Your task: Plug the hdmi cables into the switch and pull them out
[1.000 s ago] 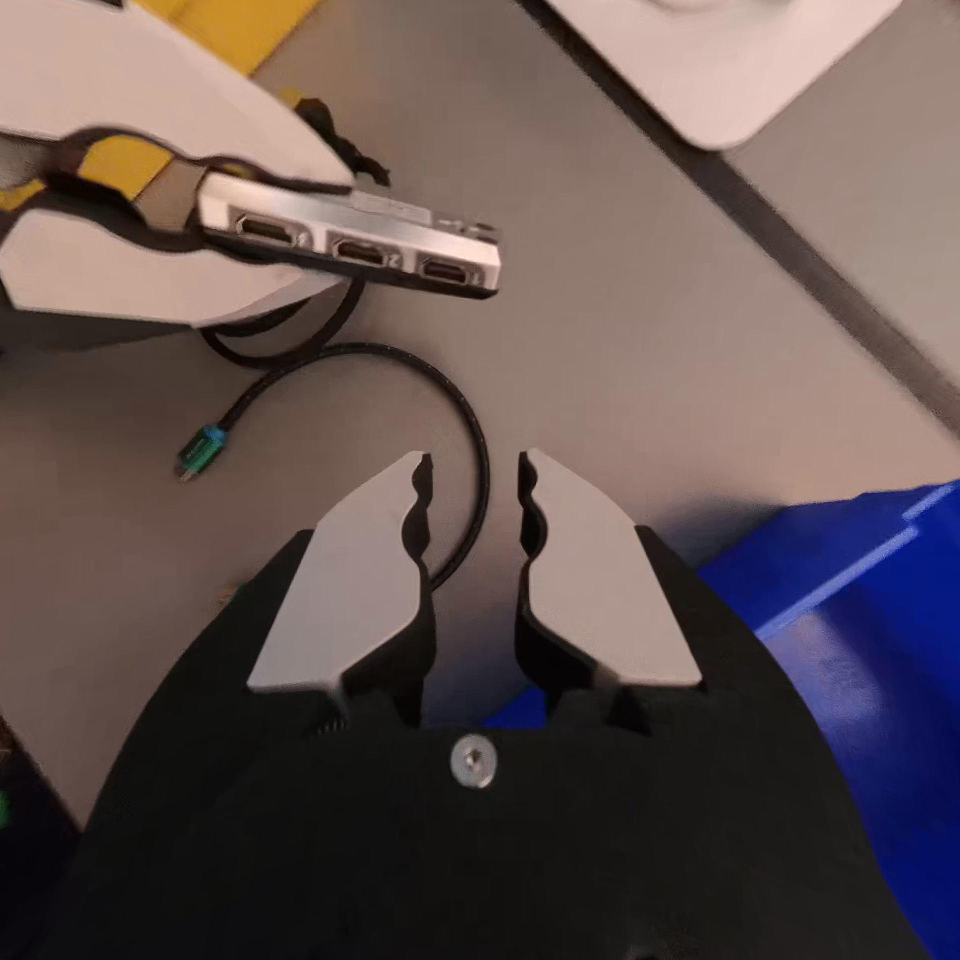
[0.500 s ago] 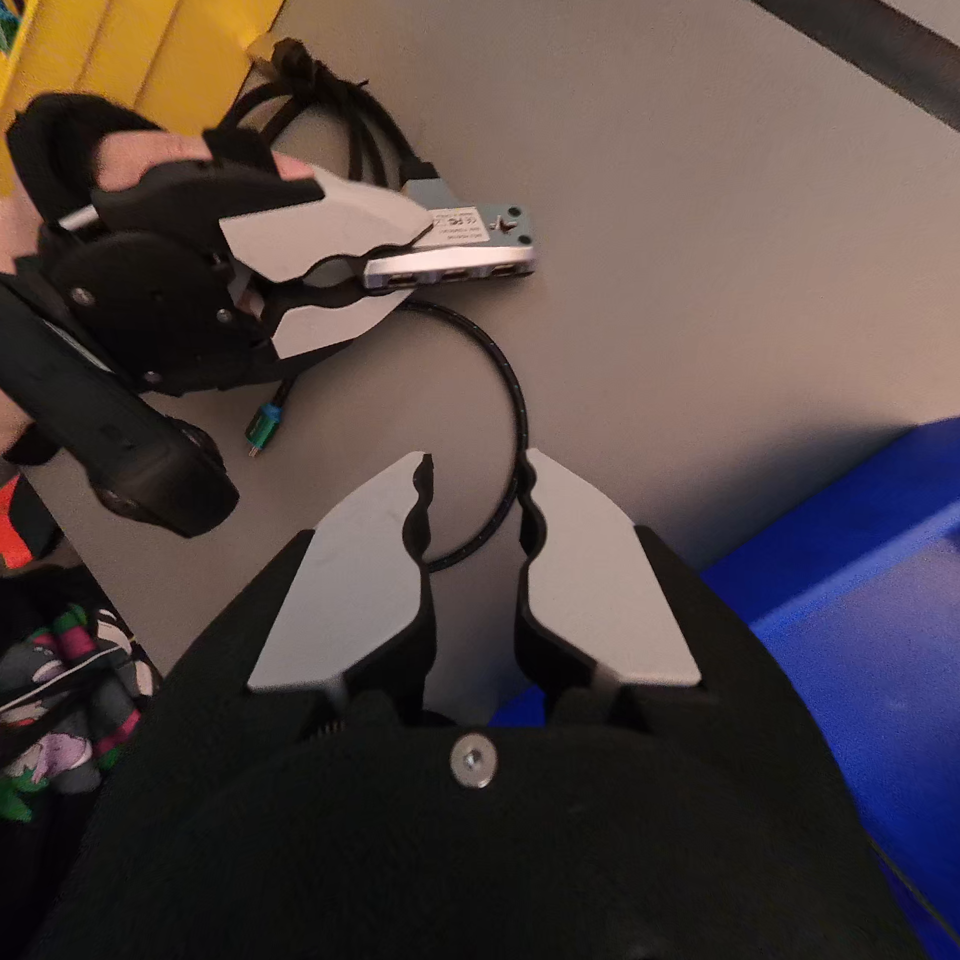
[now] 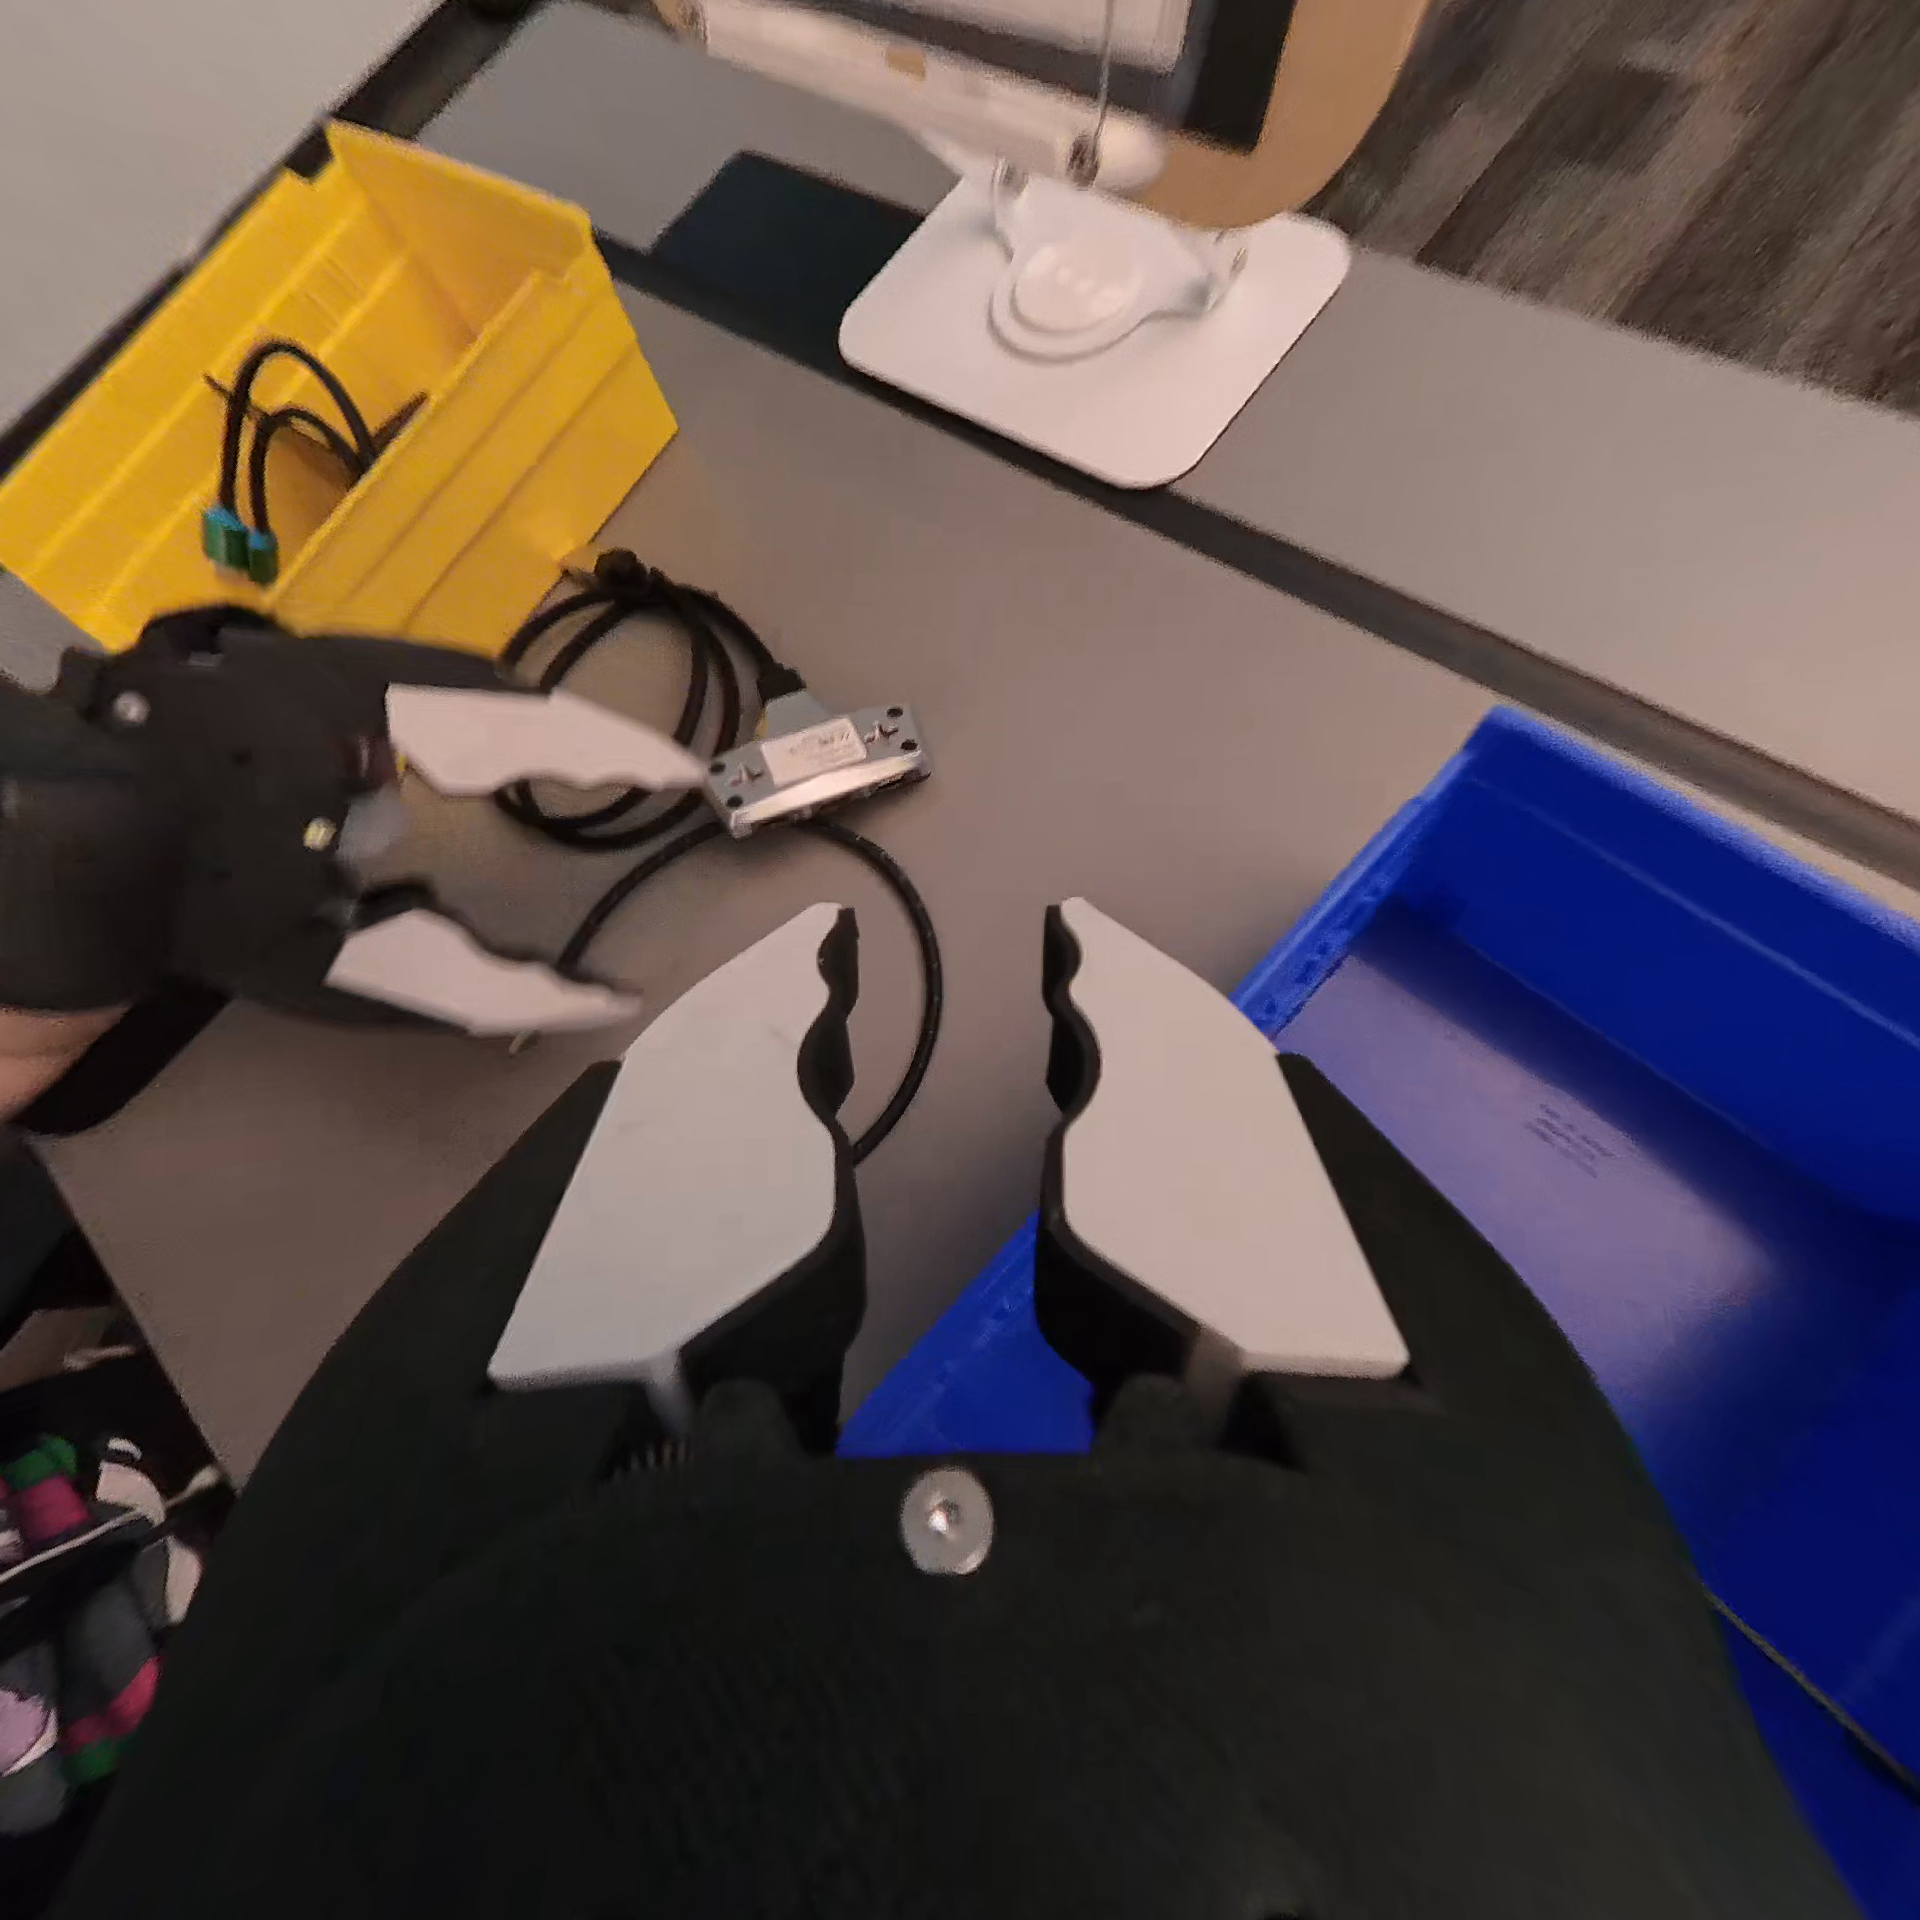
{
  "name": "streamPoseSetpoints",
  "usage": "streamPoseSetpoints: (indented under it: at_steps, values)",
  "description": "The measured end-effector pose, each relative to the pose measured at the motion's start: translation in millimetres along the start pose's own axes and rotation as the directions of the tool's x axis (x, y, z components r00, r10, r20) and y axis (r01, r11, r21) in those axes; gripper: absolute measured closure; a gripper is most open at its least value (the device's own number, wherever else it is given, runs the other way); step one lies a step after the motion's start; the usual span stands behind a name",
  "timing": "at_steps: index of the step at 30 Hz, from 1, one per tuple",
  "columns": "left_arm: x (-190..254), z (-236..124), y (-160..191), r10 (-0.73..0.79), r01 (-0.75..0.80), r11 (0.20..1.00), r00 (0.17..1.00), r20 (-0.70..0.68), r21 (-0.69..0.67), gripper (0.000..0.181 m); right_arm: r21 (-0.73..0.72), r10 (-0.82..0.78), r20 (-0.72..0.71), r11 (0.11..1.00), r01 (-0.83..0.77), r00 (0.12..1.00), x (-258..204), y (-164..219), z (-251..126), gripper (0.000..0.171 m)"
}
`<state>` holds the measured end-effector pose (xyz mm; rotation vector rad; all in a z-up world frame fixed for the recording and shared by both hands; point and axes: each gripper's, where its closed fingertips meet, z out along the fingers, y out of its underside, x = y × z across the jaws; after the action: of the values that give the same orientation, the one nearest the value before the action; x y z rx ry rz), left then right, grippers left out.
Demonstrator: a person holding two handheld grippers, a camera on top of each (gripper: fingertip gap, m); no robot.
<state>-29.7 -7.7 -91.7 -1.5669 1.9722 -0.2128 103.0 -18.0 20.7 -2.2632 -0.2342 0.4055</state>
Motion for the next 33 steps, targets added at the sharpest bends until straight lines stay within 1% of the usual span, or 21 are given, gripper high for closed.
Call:
streamPoseSetpoints:
  at_steps: [2, 4, 6, 7, 9, 10, 11, 13, 14, 15, 18, 19, 21, 23, 25, 27, 29, 30, 31, 33]
  values:
    - [32, -13, -16, -0.035, 0.036, 0.999, 0.995, -0.09, 0.006, 0.103, 0.08, 0.019, -0.014, 0.997, -0.018, 1.0, 3, -10, -16, 0.136]
    - [67, -16, -24, -0.063, 0.058, 0.998, 0.985, -0.162, -0.036, 0.103, 0.153, 0.029, -0.025, 0.988, -0.025, 0.999, 4, -19, -31, 0.136]
    - [93, -11, -18, -0.071, 0.048, 0.991, 0.981, -0.183, -0.128, 0.108, 0.19, 0.026, -0.035, 0.982, -0.019, 0.999, 3, -23, -40, 0.136]
    - [102, -6, -15, -0.07, 0.04, 0.986, 0.981, -0.181, -0.164, 0.106, 0.196, 0.02, -0.034, 0.981, -0.013, 0.999, 2, -23, -42, 0.136]
    - [119, 2, -8, -0.079, 0.033, 0.974, 0.977, -0.197, -0.226, 0.112, 0.194, 0.002, -0.027, 0.981, 0.003, 1.0, -3, -23, -44, 0.135]
    - [128, 6, -3, -0.075, 0.015, 0.966, 0.972, -0.224, -0.259, 0.116, 0.19, -0.005, -0.028, 0.982, 0.01, 1.0, -4, -23, -43, 0.135]
    - [135, 9, 3, -0.062, -0.011, 0.956, 0.969, -0.24, -0.292, 0.117, 0.184, -0.01, -0.028, 0.983, 0.015, 1.0, -5, -22, -42, 0.135]
    - [132, 16, 14, -0.021, -0.05, 0.935, 0.98, -0.196, -0.35, 0.125, 0.17, -0.021, -0.014, 0.985, 0.023, 1.0, -8, -21, -40, 0.134]
    - [131, 16, 13, -0.017, -0.051, 0.936, 0.982, -0.189, -0.349, 0.135, 0.162, -0.026, -0.006, 0.986, 0.027, 1.0, -9, -20, -38, 0.134]
    - [132, 15, 15, -0.01, -0.063, 0.934, 0.979, -0.203, -0.352, 0.16, 0.154, -0.03, -0.003, 0.988, 0.03, 1.0, -10, -19, -37, 0.134]
    - [127, 12, 26, 0.085, -0.174, 0.899, 0.969, -0.23, -0.401, 0.165, 0.155, -0.04, -0.001, 0.987, 0.04, 0.999, -11, -19, -36, 0.134]
    - [120, 10, 29, 0.123, -0.204, 0.885, 0.969, -0.213, -0.418, 0.166, 0.162, -0.044, 0.005, 0.986, 0.043, 0.999, -13, -21, -36, 0.134]
    - [96, 1, 30, 0.194, -0.226, 0.874, 0.974, -0.117, -0.431, 0.169, 0.187, -0.063, 0.025, 0.981, 0.057, 0.998, -19, -25, -38, 0.134]
    - [68, -14, 21, 0.198, -0.188, 0.9, 0.98, -0.014, -0.393, 0.171, 0.237, -0.106, 0.087, 0.968, 0.083, 0.991, -33, -33, -40, 0.134]
    - [46, -37, 5, 0.152, -0.136, 0.949, 0.988, 0.035, -0.283, 0.171, 0.305, -0.17, 0.186, 0.946, 0.108, 0.968, -55, -42, -45, 0.134]
    - [21, -66, -8, 0.089, -0.074, 0.985, 0.992, 0.091, -0.159, 0.171, 0.403, -0.25, 0.325, 0.909, 0.105, 0.912, -83, -53, -56, 0.137]
    - [-2, -94, -16, 0.026, -0.02, 0.999, 0.988, 0.149, -0.045, 0.171, 0.504, -0.331, 0.497, 0.863, 0.044, 0.802, -117, -62, -74, 0.146]
    - [-10, -106, -19, 0.006, -0.007, 1.0, 0.986, 0.166, 0.006, 0.17, 0.529, -0.36, 0.58, 0.849, -0.002, 0.731, -132, -64, -82, 0.146]
    - [-19, -117, -21, -0.009, -0.001, 0.999, 0.981, 0.193, 0.054, 0.17, 0.527, -0.375, 0.652, 0.849, -0.039, 0.659, -146, -64, -87, 0.146]
    - [-36, -137, -22, -0.043, 0.012, 0.992, 0.968, 0.247, 0.125, 0.17, 0.461, -0.366, 0.766, 0.886, -0.054, 0.529, -170, -55, -80, 0.143]
